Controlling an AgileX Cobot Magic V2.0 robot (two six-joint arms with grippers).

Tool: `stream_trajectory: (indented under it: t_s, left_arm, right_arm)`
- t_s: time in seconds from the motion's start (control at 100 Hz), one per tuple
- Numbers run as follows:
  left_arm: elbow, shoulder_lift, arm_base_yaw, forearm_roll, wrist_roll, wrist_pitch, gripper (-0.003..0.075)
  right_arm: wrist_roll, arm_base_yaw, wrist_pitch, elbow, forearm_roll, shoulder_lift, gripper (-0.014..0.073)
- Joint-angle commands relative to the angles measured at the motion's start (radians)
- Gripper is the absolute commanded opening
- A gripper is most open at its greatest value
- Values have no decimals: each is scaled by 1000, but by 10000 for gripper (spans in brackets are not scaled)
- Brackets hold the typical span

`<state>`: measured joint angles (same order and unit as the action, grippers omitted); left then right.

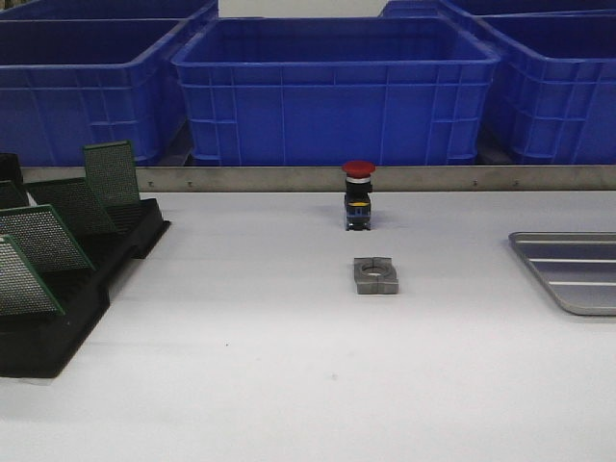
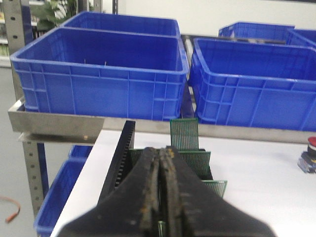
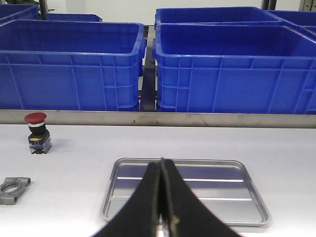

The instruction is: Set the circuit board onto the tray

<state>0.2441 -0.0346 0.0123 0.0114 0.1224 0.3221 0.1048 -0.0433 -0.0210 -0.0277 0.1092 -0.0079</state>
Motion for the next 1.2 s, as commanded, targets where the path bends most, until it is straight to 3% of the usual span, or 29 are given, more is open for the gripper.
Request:
stream_trajectory:
  t_s: [0.0,0.28,0.49,0.61,0.78,0.85,0.96,1.02,1.19]
  left_arm:
    - [115,-81,-3,-11,7,52,-20]
    - [316,-372,-3,-11,-4,317,-20]
    - [410,-577,-3,-11,-40,392,-11]
    - [454,-658,-3,-11,-81,410,106]
    - [521,-758,-3,-11,-122,494,372]
    - [546,-795,-3,-11,-181,529,414]
    - [572,-848,-3,-35,-393,555,407]
    - [574,-869,-3,-88,-650,574,407]
    - [569,-895,-3,-175,-1209,584,406]
  right_arm:
    - [-2,-7,74,14,10,-29,-62]
    - [-2,-7,74,14,10,-29,-62]
    - [-2,-7,74,14,10,-29,-62]
    - [-2,-7,74,14,10,-29,-62]
    - [-2,-7,74,14,10,-29,-62]
    - [-2,-7,74,14,10,-29,-62]
    - [-2,-7,74,14,10,-29,-62]
    - [-2,-7,74,14,10,-29,-62]
    - [-2,-7,74,14,10,-29,-62]
